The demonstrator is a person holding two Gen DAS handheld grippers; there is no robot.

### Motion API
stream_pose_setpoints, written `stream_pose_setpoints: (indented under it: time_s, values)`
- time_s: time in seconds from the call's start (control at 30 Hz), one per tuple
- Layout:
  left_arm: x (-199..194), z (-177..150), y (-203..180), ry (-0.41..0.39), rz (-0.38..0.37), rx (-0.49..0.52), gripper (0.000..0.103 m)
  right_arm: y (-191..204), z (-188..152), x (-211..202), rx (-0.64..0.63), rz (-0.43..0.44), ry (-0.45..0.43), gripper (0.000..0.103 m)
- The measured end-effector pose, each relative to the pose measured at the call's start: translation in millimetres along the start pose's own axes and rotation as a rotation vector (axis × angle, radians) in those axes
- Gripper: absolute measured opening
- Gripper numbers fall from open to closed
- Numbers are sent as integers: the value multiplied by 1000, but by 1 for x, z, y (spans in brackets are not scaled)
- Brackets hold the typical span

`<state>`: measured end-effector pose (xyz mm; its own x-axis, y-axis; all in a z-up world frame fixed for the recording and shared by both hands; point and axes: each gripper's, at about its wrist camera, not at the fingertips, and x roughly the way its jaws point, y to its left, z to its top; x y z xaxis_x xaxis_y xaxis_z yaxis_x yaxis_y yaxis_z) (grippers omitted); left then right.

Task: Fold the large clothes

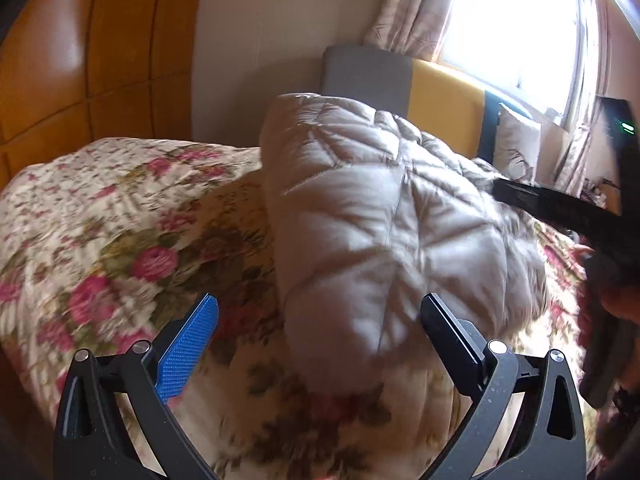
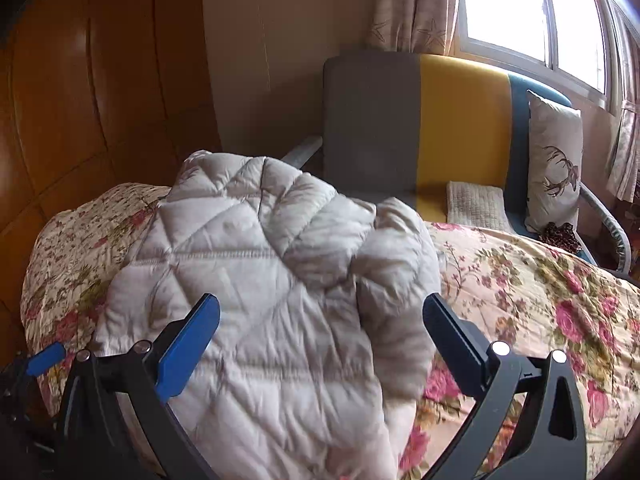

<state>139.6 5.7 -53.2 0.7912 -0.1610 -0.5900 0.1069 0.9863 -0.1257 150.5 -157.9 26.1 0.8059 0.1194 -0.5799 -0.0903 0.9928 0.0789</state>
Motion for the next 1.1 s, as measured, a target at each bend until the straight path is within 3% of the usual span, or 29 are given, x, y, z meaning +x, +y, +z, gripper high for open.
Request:
stream_pose_setpoints:
  time_s: [0.17,0.27,0.33,0.5,0.73,0.9,1.1]
  values:
    - [-26,-22,-1,15,70,-18,100,10,-47,-54,-29,-66,-52,101]
    - [-39,-32,-1,24,79,-45,100,17,-71,-72,-41,-123,-34,101]
    - [-47,-38,-2,24,131,-52,100,23,-84,-79,-62,-158,-5,101]
    - [-65,-50,-11,-1,200,3,100,38,-111,-98,-125,-254,-15,101]
    - [-80,-60,-11,11,169,-4,100,37,-132,-125,-38,-196,-60,101]
    - [-85,-63,-14,12,158,3,100,29,-135,-124,31,-89,-39,101]
    - [-92,-65,-18,-14,152,17,100,27,-135,-122,44,-109,-17,101]
